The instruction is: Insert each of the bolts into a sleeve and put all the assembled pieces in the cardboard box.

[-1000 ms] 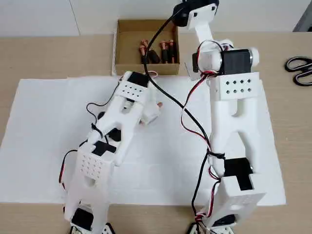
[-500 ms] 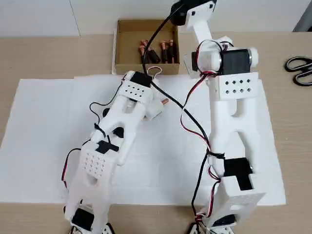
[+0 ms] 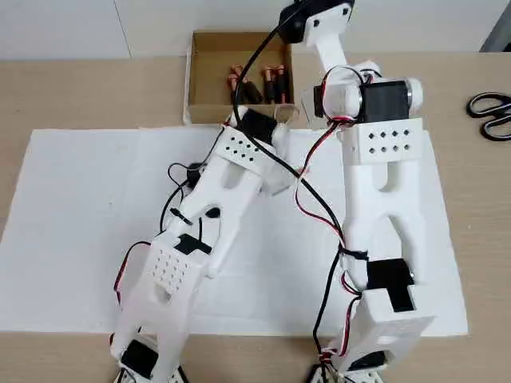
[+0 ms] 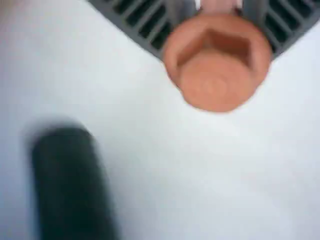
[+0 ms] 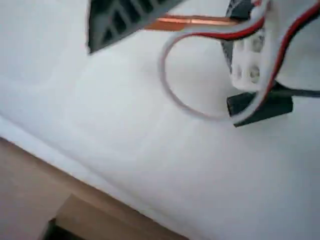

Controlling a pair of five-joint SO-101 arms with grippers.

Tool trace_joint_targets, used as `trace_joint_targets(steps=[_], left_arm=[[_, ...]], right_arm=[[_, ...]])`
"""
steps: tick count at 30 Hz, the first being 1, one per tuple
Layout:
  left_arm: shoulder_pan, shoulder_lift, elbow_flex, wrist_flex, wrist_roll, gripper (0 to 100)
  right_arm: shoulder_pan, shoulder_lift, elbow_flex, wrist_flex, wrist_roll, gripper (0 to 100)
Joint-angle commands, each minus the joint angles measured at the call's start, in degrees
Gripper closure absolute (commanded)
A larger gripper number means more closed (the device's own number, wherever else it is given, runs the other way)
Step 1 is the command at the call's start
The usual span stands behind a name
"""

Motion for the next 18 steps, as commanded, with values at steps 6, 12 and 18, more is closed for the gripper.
trace_joint_targets(steps=[6,12,18], left_arm=[[0.44,-9.49,-4.26,1.85,-7.47,99],[-2.73,-18.46,-6.29,1.85,-46.15,99],[-2.64,-27.69,4.00,1.85,-89.67,99]], right_arm=[[0.48,-3.03,0.44,-0.57,0.26,71.4],[1.54,-3.47,0.35,-1.19,0.18,71.4],[11.56,-4.26,-0.18,-5.41,-2.02,71.5]])
